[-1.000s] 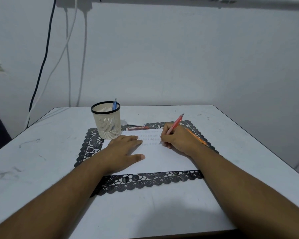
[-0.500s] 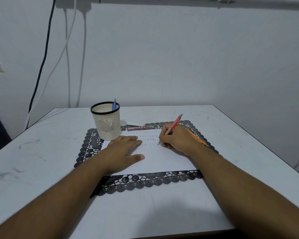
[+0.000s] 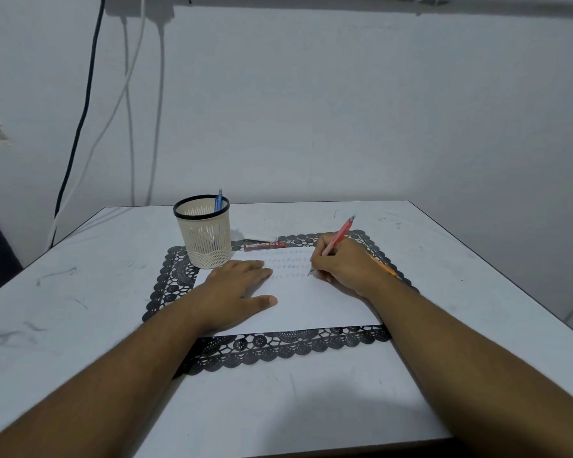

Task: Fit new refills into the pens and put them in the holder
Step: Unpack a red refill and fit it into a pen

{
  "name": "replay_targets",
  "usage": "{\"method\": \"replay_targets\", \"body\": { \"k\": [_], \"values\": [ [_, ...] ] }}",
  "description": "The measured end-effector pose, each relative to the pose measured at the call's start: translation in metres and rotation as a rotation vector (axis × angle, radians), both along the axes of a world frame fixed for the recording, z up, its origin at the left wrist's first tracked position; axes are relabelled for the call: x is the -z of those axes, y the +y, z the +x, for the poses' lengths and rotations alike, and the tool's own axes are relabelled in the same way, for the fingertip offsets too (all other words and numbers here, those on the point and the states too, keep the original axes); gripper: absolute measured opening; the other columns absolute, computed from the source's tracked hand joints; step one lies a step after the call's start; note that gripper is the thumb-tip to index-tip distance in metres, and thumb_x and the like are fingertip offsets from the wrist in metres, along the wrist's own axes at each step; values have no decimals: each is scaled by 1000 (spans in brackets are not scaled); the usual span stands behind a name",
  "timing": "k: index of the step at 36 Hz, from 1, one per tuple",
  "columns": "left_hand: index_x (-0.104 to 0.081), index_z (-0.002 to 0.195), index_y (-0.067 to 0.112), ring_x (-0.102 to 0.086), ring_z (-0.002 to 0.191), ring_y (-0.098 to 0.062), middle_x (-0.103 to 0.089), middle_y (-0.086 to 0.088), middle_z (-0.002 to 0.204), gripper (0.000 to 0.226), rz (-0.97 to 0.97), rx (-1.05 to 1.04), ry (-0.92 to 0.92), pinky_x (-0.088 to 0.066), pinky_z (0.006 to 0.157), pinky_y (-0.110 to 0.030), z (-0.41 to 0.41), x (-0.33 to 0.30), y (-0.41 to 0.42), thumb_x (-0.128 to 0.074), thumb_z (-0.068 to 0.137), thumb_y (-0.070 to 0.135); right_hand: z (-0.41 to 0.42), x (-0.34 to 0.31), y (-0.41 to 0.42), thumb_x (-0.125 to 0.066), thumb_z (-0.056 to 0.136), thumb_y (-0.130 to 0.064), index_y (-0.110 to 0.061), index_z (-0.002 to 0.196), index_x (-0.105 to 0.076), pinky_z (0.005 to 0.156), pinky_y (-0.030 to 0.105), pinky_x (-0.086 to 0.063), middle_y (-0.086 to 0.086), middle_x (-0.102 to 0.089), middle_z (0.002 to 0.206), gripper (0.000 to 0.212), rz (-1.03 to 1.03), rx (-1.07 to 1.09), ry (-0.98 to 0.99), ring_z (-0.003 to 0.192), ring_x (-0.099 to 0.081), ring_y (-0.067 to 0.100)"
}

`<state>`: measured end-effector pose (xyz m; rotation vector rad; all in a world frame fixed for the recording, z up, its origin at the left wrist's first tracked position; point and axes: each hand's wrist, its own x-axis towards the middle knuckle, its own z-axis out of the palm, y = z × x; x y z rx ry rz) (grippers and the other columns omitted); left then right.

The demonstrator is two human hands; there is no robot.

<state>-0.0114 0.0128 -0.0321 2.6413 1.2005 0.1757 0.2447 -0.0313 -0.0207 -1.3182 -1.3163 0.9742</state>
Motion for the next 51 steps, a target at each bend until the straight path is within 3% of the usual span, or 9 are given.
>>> {"method": "replay_targets", "body": {
  "k": [8,24,29,38,43,47,51],
  "values": [
    [-30,160,35,-10,155,-14,-22,14,167,70,-2,-3,-3,-12,127,-44,0,0,0,-48,98,64,0,1,1,-62,91,5,-7,73,-56,53,29,-43,13,-58,66,23,5,32,-43,61,-54,23],
    [-29,160,35,-8,155,-12,-20,15,167,69,-17,-9,5,-9,128,-42,0,-4,-5,-47,99,63,-2,-2,-3,-62,94,5,-5,75,-54,53,22,-48,14,-55,68,23,1,44,-70,52,-56,10],
    [-30,160,35,-8,154,-12,-20,15,168,70,-14,-11,4,-9,127,-41,-1,-4,-4,-46,99,64,-3,-5,-6,-61,94,6,-5,75,-53,56,22,-50,7,-55,64,23,-5,15,-112,53,-57,6],
    [-29,160,35,-7,155,-11,-19,15,168,70,-20,-8,2,-8,127,-40,-1,-3,-2,-47,99,64,3,-4,-4,-61,87,7,-12,65,-58,50,27,-42,20,-58,68,30,2,86,-42,54,-50,20],
    [-29,160,35,-7,155,-12,-19,14,168,70,-10,-5,3,-9,127,-40,0,-3,-4,-47,99,63,3,-3,-4,-62,92,3,-7,73,-56,53,22,-47,14,-58,68,22,-9,64,-70,56,-54,13],
    [-29,160,35,-7,155,-12,-19,14,168,70,-7,-5,8,-9,127,-40,-1,-3,-4,-46,99,63,4,-2,-3,-65,92,0,-9,74,-57,64,26,-54,12,-62,71,23,-33,52,-65,61,-62,11],
    [-29,160,35,-8,155,-13,-19,13,168,70,-5,-1,10,-10,127,-41,-1,-3,-3,-46,99,64,2,-4,-3,-65,91,1,-8,75,-57,57,21,-50,15,-61,72,20,-18,83,-116,57,-59,8]
  ]
}}
